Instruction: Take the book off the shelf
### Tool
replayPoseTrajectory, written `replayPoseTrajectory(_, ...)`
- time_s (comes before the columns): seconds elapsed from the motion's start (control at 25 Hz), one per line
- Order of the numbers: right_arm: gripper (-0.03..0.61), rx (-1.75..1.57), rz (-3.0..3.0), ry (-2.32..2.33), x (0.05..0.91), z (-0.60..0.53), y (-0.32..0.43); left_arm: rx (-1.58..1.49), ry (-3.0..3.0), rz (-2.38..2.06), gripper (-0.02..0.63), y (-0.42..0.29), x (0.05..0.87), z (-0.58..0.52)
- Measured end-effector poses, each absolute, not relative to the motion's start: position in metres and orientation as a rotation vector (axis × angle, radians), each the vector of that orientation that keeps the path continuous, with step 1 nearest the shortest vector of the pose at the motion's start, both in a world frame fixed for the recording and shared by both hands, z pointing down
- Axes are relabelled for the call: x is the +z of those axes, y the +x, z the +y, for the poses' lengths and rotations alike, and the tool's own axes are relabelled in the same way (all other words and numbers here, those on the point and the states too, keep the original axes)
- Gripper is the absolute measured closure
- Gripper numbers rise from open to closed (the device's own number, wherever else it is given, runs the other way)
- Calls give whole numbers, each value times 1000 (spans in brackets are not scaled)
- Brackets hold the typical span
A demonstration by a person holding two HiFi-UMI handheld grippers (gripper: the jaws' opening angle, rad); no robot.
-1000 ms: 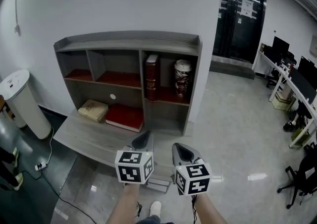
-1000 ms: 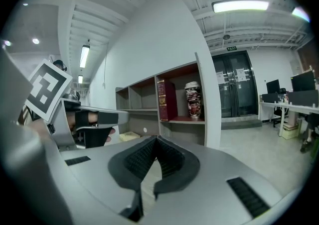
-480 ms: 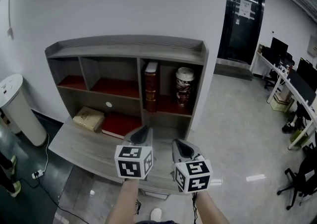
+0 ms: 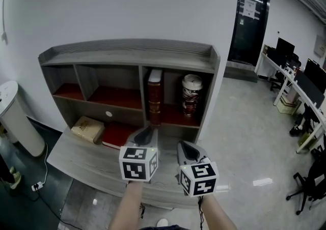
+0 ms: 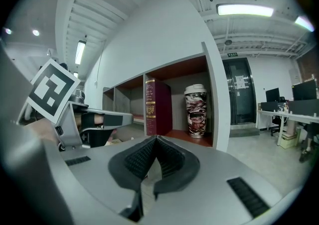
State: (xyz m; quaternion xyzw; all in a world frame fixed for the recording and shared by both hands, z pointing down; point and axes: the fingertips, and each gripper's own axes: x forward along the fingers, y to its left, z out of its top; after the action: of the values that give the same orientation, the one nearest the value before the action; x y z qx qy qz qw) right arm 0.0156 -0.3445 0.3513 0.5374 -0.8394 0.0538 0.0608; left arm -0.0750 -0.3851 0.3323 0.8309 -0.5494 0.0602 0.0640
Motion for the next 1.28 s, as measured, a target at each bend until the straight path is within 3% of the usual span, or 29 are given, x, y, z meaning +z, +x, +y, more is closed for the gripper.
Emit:
replayPoseTrajectory(0.28,571,155,-2524,1635,351,-370,12,195,2500,-1663,530,-79,331,-417)
replayPoseTrajectory(0.64,571,145,-2517,1632,348,-394,5,241,2447,-1650,407,-77,326,-456)
replayPoseTrajectory(1.28,571,102,-2499,1642,334,-416,9,251,2473,-1716,391,-66,300,-495)
